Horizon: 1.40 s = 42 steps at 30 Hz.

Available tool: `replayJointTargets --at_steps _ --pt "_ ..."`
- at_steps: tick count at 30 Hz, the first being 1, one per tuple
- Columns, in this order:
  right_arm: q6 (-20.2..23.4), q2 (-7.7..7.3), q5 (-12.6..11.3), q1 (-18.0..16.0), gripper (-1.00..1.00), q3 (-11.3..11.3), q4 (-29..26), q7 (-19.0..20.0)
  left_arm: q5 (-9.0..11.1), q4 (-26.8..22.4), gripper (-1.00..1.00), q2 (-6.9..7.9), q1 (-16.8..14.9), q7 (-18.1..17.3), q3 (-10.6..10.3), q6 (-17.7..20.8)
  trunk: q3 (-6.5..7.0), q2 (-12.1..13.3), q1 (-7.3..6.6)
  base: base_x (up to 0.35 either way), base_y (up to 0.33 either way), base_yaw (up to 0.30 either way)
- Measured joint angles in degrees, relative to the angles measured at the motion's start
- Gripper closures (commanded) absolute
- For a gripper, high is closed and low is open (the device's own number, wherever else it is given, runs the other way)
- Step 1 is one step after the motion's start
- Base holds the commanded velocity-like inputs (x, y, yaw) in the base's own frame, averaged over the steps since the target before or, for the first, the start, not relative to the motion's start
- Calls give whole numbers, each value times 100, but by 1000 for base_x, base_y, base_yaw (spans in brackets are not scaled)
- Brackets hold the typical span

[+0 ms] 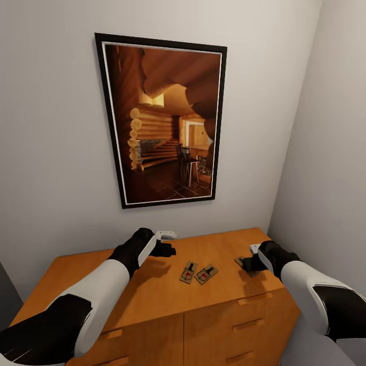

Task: Take the four mousetraps from the cabinet in the bathroom and place them on the bathroom floor. Make sure all four end up on the same floor surface, and ensure that at least two of them are either under or directly next to the same bathroom sink.

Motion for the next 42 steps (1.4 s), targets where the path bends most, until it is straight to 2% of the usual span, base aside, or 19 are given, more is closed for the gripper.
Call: replayJointTargets --at_steps 4,7,13,14,15,17,42 --pt "-3 -3 62 0 100 22 -37 -6 0 -1 -100 0 0 0 -1 1 0 0 0 0 0 0" --pt "-1 -2 -12 0 100 -17 -39 3 0 0 -100 0 0 0 0 0 0 0 0 0 0 0" --pt "85 -10 -12 0 100 -28 -69 78 0 -7 -100 0 0 0 -1 0 0 0 0 0 0 0" --pt "1709 -158 -59 6 100 -60 -805 130 0 -20 -100 1 0 0 1 2 -2 3 1 0 0 0" --pt "2335 -170 -99 7 100 -70 -1745 137 0 -21 -100 0 0 0 2 1 -2 2 0 0 0 0" --pt "2360 -169 -117 1 100 -96 -4016 147 0 -19 -100 0 0 0 0 0 0 0 0 0 0 0" --pt "2360 -215 -129 6 100 -109 -3917 269 -1 -18 -100 0 0 0 2 1 -1 2 0 0 0 0"
